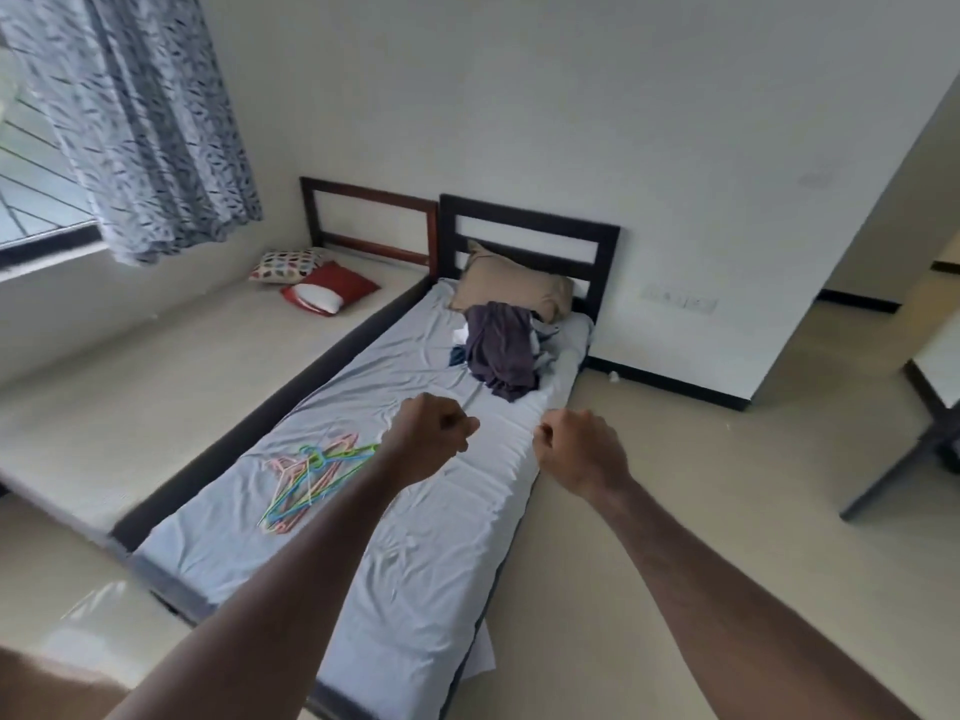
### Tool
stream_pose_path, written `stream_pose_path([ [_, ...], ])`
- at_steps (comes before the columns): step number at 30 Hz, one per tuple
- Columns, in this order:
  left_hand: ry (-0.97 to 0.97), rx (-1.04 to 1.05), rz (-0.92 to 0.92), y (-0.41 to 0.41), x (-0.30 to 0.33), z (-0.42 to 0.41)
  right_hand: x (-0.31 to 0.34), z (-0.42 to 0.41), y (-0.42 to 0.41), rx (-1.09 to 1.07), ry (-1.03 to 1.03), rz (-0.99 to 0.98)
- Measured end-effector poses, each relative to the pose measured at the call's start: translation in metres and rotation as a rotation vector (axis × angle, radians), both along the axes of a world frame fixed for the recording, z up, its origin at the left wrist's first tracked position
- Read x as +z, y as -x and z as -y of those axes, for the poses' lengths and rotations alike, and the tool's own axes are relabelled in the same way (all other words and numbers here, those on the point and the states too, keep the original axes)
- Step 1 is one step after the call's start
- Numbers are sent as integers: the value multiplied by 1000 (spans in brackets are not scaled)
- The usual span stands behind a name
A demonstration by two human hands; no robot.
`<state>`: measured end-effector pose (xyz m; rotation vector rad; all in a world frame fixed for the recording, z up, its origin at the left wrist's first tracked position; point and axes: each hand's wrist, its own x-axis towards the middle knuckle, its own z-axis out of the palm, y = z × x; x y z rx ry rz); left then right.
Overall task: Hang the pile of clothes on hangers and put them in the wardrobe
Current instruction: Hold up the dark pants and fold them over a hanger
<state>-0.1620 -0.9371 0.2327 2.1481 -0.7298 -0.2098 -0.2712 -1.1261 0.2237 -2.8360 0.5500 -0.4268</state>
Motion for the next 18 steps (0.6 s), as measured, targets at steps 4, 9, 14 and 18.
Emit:
stream_pose_path([
  [4,18,-19,-19,-61,-1,46,1,41,-50,-59,-2,16],
  [9,-28,-42,-47,-119,-24,98,-18,88,-105,-101,-45,-10],
  [14,-46,-10,-68,-183,-52,151,-44,154,-168,-102,-60,-45],
  [18,-45,59,-88,-240,-69,213,-55,228,-234,-51,-65,-44],
])
